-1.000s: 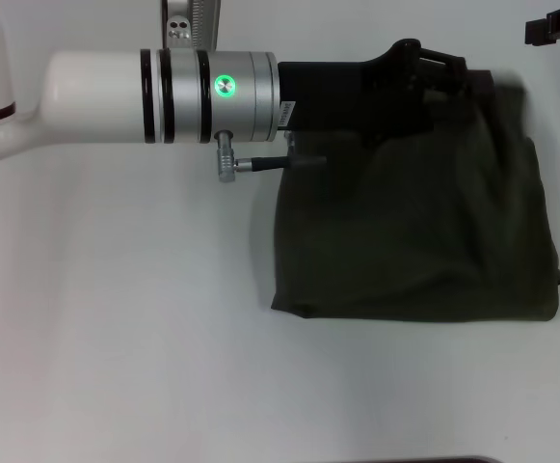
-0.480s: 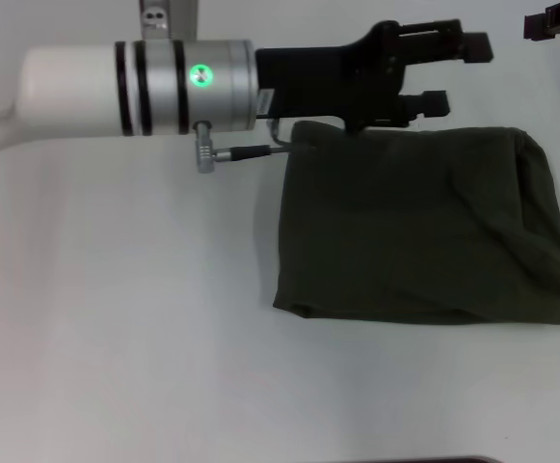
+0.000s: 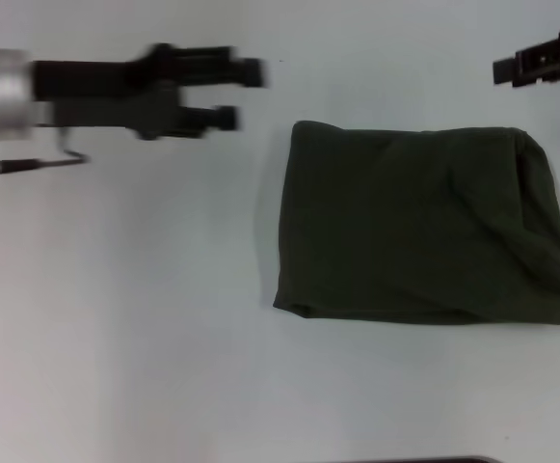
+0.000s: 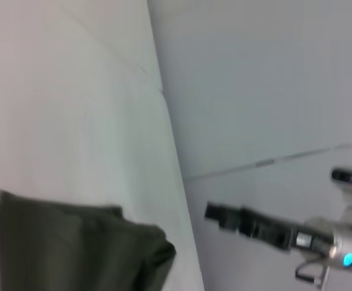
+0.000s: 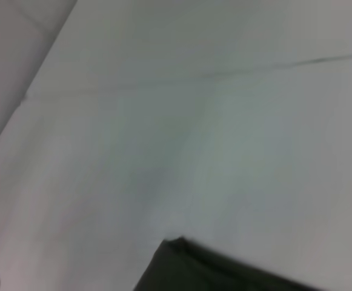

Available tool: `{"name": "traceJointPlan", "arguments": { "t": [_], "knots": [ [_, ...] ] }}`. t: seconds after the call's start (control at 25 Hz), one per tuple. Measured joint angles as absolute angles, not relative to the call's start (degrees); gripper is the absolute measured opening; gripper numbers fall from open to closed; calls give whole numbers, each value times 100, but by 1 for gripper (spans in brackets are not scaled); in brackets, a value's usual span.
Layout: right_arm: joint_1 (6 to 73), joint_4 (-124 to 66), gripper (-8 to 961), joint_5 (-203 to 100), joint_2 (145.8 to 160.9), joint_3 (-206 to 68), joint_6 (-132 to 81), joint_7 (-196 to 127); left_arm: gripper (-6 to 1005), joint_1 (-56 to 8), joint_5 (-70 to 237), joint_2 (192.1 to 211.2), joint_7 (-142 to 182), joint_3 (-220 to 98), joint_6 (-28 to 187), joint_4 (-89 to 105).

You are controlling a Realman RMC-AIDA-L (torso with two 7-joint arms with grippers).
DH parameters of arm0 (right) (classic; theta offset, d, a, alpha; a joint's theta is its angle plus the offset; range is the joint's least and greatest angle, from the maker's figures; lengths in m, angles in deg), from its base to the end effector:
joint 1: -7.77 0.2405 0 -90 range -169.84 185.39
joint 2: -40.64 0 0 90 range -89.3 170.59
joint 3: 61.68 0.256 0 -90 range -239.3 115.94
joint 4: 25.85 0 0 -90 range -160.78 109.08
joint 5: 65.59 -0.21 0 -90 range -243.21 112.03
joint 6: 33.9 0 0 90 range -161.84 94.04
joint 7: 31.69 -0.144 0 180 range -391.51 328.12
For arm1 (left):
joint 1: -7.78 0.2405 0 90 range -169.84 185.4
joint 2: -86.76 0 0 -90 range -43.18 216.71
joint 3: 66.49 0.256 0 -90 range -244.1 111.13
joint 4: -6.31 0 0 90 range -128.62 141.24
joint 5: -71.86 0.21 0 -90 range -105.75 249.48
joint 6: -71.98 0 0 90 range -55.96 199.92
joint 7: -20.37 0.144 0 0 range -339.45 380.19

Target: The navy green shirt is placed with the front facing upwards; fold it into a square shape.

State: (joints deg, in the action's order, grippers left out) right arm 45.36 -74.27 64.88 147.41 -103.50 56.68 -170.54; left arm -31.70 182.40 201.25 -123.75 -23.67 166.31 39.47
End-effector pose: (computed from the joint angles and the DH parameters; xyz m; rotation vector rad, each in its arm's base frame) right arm 0.2636 0.3850 0.1036 -2.3452 1.5812 0.2801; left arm -0.2111 0.3605 0.0152 2.1766 1.8692 0.7638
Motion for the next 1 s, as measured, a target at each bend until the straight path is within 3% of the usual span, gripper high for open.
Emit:
{"name": "traceJointPlan", "arguments": {
  "t": [0.04, 0.24, 0.6, 1.0],
  "knots": [
    [4545, -7427, 272, 6509, 14741, -10419, 5693, -17077, 828, -3139, 18241, 20108, -12372, -2400, 16653, 3964],
    [4704, -7409, 509, 6737, 14811, -10910, 5770, -17163, 828, -2733, 18239, 19952, -12252, -2734, 16888, 4148],
    [5071, -7355, 543, 7461, 14906, -11128, 5997, -17447, 828, -2687, 18240, 19992, -12140, -2758, 16887, 4154],
    [5110, -7224, 542, 7777, 14909, -11090, 5942, -17651, 828, -2765, 18240, 20060, -12052, -2874, 16836, 4131]
  ]
}}
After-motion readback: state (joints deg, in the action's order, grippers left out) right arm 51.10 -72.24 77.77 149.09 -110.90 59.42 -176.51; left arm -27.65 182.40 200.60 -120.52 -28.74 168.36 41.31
